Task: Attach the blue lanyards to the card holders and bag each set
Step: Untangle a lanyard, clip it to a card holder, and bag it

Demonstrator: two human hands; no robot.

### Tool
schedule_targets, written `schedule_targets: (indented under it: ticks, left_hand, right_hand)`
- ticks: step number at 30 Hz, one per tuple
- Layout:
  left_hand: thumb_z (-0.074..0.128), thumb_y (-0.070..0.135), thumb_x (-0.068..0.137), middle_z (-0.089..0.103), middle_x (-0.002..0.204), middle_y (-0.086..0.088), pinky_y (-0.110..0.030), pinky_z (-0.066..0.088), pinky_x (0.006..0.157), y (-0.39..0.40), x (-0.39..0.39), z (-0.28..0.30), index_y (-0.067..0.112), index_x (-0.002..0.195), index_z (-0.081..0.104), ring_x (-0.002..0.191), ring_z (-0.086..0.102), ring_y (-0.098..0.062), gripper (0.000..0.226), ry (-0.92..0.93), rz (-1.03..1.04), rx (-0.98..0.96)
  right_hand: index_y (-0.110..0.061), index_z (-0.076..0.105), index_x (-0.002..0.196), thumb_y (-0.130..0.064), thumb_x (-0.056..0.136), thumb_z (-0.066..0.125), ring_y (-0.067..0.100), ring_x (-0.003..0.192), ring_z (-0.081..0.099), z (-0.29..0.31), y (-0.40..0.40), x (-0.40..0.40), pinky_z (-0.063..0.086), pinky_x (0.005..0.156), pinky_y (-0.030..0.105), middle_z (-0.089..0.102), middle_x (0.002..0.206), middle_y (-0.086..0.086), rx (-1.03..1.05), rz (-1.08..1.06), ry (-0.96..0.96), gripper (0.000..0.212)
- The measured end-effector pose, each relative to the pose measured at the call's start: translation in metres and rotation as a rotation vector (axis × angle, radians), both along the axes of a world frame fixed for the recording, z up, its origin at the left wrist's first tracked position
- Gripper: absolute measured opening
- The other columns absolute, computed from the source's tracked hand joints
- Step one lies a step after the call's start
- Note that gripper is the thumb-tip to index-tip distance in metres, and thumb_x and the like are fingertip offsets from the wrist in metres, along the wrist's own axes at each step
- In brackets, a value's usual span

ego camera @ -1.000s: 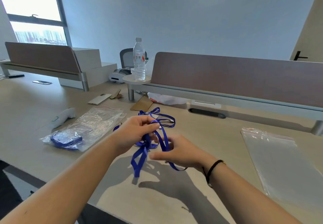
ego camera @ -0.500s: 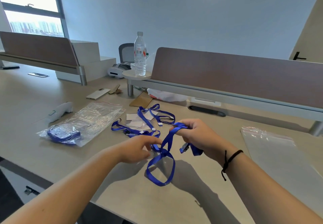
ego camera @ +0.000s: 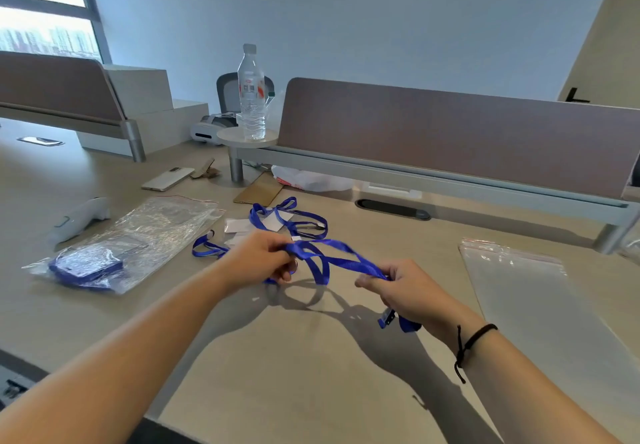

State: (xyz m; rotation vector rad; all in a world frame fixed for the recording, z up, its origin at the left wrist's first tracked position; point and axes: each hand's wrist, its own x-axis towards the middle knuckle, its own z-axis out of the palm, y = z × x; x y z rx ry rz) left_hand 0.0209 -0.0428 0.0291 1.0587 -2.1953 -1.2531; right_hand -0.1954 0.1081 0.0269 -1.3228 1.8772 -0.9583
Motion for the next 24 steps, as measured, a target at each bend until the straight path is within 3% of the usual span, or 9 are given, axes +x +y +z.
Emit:
schedule_targets:
  ticks: [6, 11, 14, 16, 19, 22, 24]
  left_hand:
    - [0.048, 0.002, 0.101, 0.064, 0.070, -0.009, -0.024, 0.052, 0.054, -0.026, 0.001, 0.005, 0.002, 0.097, 0.071, 0.054, 0.057, -0.014, 0.024, 0.194, 0.203, 0.207]
    - [0.038, -0.005, 0.100, 0.057, 0.072, -0.009, -0.020, 0.054, 0.048, -0.049, -0.011, -0.001, 0.000, 0.104, 0.068, 0.055, 0.052, -0.014, 0.030, 0.196, 0.540, 0.170]
    - [0.034, -0.004, 0.099, 0.054, 0.070, -0.008, -0.020, 0.051, 0.043, -0.074, -0.017, -0.004, -0.006, 0.120, 0.059, 0.046, 0.053, -0.013, 0.033, 0.398, 0.836, 0.352]
    - [0.038, 0.000, 0.098, 0.056, 0.073, -0.007, -0.023, 0.052, 0.046, -0.085, -0.016, -0.006, -0.006, 0.132, 0.053, 0.053, 0.056, -0.014, 0.037, 0.431, 0.912, 0.360]
    - [0.048, 0.005, 0.093, 0.064, 0.084, -0.019, -0.032, 0.047, 0.055, -0.085, -0.013, -0.004, 0.002, 0.126, 0.059, 0.062, 0.056, -0.021, 0.036, 0.181, 0.926, 0.142]
    - [0.057, 0.019, 0.093, 0.062, 0.112, -0.020, -0.036, 0.046, 0.064, -0.075, -0.020, 0.006, 0.005, 0.126, 0.052, 0.082, 0.058, -0.024, 0.037, -0.421, 0.700, -0.172]
    - [0.059, 0.042, 0.094, 0.050, 0.139, -0.016, -0.040, 0.051, 0.083, -0.064, -0.029, 0.012, 0.009, 0.138, 0.047, 0.110, 0.058, -0.030, 0.056, -0.660, 0.539, -0.372]
  right_hand:
    - [-0.018, 0.072, 0.083, -0.037, 0.097, 0.062, 0.010, 0.044, 0.035, -0.021, -0.007, -0.026, 0.030, 0.048, 0.026, 0.044, 0.049, -0.009, 0.054, -0.001, 0.104, 0.025]
    - [-0.020, 0.073, 0.082, -0.037, 0.095, 0.063, 0.012, 0.050, 0.042, -0.025, -0.016, -0.043, 0.034, 0.052, 0.028, 0.052, 0.055, -0.007, 0.051, 0.008, 0.078, 0.024]
    - [-0.021, 0.073, 0.082, -0.043, 0.095, 0.062, 0.014, 0.055, 0.045, -0.027, -0.022, -0.043, 0.036, 0.054, 0.029, 0.055, 0.061, -0.002, 0.072, 0.051, 0.084, 0.028]
    - [-0.022, 0.073, 0.085, -0.045, 0.095, 0.062, 0.011, 0.054, 0.048, -0.029, -0.024, -0.043, 0.038, 0.053, 0.027, 0.058, 0.063, -0.003, 0.087, 0.064, 0.079, 0.027]
    - [-0.023, 0.071, 0.085, -0.045, 0.094, 0.063, 0.010, 0.053, 0.047, -0.027, -0.025, -0.041, 0.038, 0.052, 0.025, 0.057, 0.063, -0.004, 0.107, 0.081, 0.097, 0.025]
    - [-0.023, 0.071, 0.088, -0.043, 0.094, 0.063, 0.013, 0.056, 0.045, -0.016, -0.029, -0.033, 0.039, 0.056, 0.029, 0.055, 0.065, -0.001, 0.107, 0.134, 0.091, 0.022]
    - [-0.022, 0.071, 0.090, -0.044, 0.095, 0.062, 0.014, 0.059, 0.046, -0.005, -0.032, -0.027, 0.041, 0.058, 0.029, 0.056, 0.067, -0.001, 0.110, 0.181, 0.113, 0.024]
